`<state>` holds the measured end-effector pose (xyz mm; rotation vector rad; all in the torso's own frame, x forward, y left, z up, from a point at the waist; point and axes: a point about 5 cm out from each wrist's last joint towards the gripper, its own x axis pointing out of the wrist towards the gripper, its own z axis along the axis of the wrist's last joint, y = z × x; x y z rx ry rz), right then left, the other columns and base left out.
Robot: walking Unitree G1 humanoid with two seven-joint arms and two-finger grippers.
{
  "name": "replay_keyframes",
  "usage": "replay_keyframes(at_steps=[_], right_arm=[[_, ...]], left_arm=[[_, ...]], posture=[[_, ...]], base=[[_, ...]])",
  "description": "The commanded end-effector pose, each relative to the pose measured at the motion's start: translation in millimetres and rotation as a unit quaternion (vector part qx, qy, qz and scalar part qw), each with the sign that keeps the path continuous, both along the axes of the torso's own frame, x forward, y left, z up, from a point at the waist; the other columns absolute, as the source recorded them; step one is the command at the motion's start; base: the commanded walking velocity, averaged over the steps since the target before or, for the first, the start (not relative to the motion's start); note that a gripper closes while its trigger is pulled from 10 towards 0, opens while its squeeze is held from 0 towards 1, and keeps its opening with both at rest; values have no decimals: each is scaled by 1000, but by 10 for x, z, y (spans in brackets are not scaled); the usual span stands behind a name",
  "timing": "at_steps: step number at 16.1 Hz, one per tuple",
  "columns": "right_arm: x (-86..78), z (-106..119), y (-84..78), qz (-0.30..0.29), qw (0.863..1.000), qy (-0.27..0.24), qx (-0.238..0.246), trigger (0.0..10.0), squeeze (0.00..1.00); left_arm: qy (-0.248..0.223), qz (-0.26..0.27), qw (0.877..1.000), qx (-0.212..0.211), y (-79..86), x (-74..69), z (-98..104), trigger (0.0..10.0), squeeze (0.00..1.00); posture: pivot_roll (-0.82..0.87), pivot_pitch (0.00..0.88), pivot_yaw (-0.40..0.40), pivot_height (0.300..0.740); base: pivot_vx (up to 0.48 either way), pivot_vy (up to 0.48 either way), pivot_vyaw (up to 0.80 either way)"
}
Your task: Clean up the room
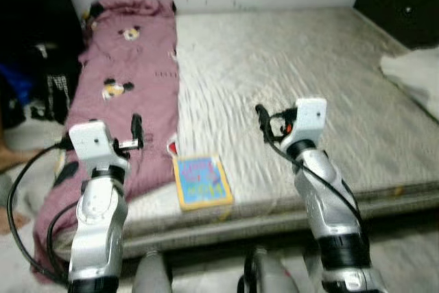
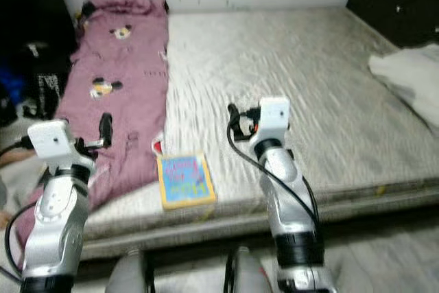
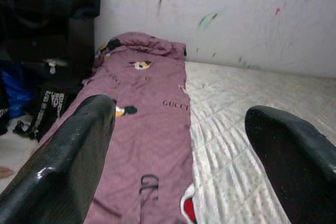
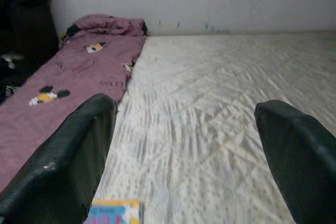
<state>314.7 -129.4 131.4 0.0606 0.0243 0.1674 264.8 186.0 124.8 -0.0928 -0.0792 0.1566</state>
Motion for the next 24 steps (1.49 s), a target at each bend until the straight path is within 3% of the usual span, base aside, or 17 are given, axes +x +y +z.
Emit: replay_keyframes(at_steps=[1,7,20,24], right_arm=[[31,58,6,4,1000,-12,-3,10000,0],[53,43,50,22,999,-18,-31,10000,0],[37,23,117,51,998,-22,-26,10000,0],[37,12,124,52,998,-22,-25,10000,0]], left_arm=[[-5,6,1000,2,17,18,18,10000,0],[-4,9,1000,-8,27,44,20,10000,0],[-7,-10,1000,-14,-37,91,31,10000,0],[-9,-10,1000,-15,-39,95,41,10000,0]], posture=[[-108,20,-11,646],[-105,18,-14,646],[-105,8,-14,646],[-103,4,-13,608]], base=[[0,0,0],[0,0,0],[0,0,118],[0,0,0]])
